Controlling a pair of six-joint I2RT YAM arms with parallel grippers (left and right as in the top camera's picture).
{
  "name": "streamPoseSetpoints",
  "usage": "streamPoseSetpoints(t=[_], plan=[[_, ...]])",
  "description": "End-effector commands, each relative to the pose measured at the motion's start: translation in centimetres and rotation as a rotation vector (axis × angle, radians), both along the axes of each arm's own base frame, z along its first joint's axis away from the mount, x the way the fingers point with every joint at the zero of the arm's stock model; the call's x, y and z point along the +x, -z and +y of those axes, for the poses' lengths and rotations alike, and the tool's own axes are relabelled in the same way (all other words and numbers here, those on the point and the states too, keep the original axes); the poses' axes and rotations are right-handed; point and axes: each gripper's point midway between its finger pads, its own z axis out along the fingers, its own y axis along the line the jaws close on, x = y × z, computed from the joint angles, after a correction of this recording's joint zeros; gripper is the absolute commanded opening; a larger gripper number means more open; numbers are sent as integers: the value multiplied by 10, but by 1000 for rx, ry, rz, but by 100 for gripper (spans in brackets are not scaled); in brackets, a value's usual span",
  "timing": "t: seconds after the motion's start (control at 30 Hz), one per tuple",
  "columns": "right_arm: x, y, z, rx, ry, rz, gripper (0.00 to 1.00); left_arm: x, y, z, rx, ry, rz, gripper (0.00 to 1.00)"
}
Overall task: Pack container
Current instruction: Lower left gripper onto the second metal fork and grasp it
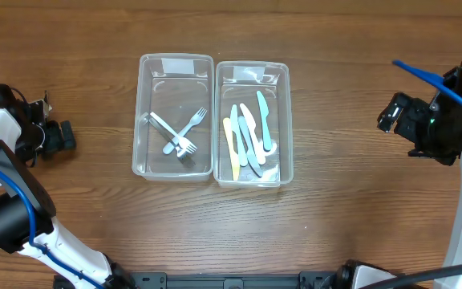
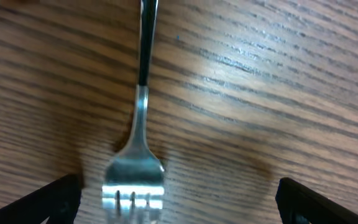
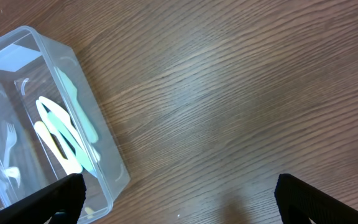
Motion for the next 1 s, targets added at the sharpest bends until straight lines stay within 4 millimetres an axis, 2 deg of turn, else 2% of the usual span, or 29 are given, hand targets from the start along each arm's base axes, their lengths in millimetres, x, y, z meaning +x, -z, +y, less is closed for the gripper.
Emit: streamPoseSetpoints(t=[0.0,0.2,0.27,0.3,0.43,0.63,0.97], plan=[[-1,-4,1,-5,-3,-16,100,-5,8,1,2,20,21,100],[-1,-4,1,-5,-3,-16,100,-3,8,3,7,18,12,97],[-1,-4,1,-6,-3,-16,100,-3,8,3,7,18,12,88],[-1,-4,1,-5,-3,-16,100,-3,8,3,7,18,12,75],[-2,-4,1,-5,-3,-13,100,-4,8,3,5,18,15,68],[-2,-4,1,-5,-3,-12,100,-5,11,2,3,17,23,75],[-2,-4,1,-5,-3,-12,100,-15,28,3,-1,14,87,73]])
